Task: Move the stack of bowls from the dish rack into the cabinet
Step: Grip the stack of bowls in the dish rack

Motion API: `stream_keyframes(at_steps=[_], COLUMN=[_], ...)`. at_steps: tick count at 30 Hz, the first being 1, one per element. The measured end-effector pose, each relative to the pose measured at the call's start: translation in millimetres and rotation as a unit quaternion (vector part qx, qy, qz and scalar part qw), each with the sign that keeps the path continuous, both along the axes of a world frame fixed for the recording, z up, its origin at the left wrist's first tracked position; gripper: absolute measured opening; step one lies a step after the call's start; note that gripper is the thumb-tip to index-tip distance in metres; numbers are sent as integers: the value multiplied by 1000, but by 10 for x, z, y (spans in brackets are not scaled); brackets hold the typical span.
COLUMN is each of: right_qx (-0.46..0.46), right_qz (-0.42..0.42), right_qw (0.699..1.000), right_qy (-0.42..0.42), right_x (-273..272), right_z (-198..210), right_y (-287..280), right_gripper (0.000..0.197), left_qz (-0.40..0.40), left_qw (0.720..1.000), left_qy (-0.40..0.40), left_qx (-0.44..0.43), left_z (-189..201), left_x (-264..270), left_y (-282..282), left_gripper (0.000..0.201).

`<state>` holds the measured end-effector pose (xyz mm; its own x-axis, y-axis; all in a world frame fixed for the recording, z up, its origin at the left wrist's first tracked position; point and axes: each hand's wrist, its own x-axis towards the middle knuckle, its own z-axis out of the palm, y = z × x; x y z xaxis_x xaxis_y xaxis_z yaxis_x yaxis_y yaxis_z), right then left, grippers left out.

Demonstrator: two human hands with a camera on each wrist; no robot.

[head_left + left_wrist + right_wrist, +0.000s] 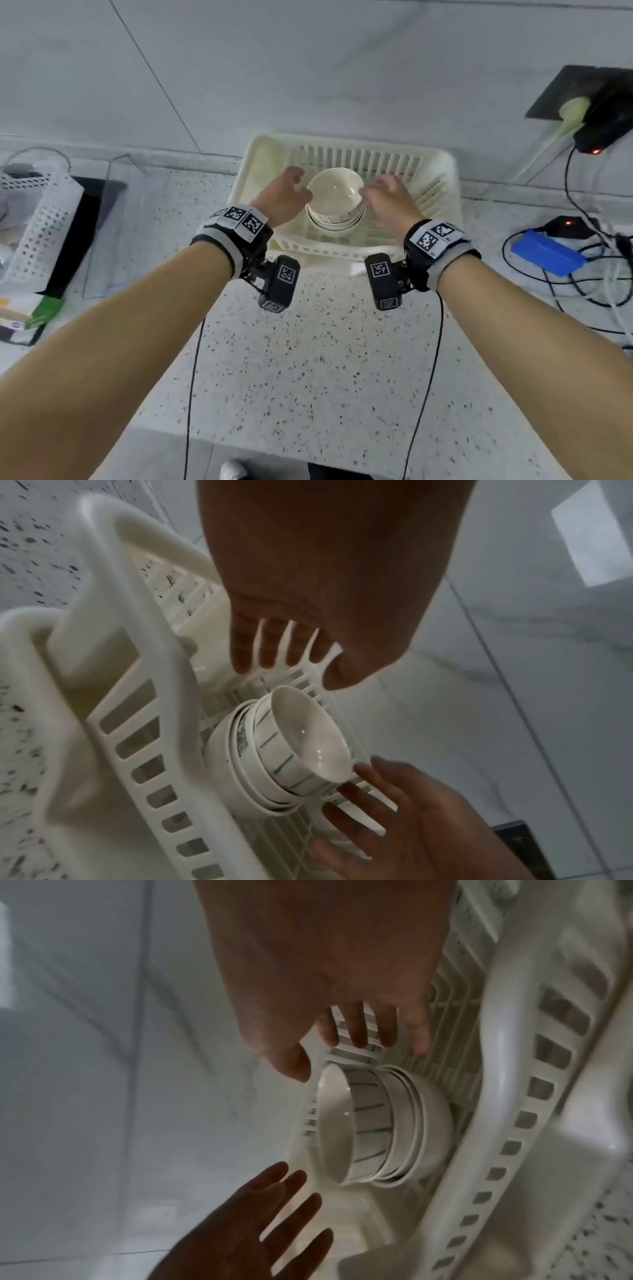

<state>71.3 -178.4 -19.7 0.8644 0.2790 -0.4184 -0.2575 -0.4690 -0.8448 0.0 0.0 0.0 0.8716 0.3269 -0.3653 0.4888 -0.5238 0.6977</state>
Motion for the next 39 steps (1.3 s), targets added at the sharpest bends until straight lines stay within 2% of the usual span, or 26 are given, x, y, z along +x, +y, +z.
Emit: stream_keyframes(at_steps=[3,6,13,17,23,25,29,31,34,39], right_qx=[-17,-13,25,56,122,150,173,181,198,171], right_qz=[20,24,-13,-42,-42,-49,-38,-32,-36,-67], right_qw=[998,990,976,972,973,970,969,970,969,976], right_qy=[60,138,215,223,193,187,171,161,143,116], right_x=[204,301,405,400,292,177,-241,-526,-1046,-2011], right_z=[-169,-284,-433,-291,143,330,659,799,901,963], right_y=[139,237,347,369,268,242,177,119,-1,-171], right_gripper=[64,57,40,42,43,42,50,46,40,58], left_qz=[9,28,123,113,82,74,48,20,-4,-32], left_qw=[997,990,974,977,971,970,978,982,977,966], left_qy=[78,131,117,81,40,17,-21,-36,-53,-58], left_qx=[12,-34,-152,-164,-223,-233,-201,-187,-205,-249], left_z=[-211,-362,-624,-502,-36,171,522,644,682,563], left_x=[267,406,517,482,307,176,-214,-464,-910,-1703], left_y=[39,12,-83,-55,9,21,16,-13,-29,-155], left_gripper=[57,50,44,46,47,49,52,52,51,48])
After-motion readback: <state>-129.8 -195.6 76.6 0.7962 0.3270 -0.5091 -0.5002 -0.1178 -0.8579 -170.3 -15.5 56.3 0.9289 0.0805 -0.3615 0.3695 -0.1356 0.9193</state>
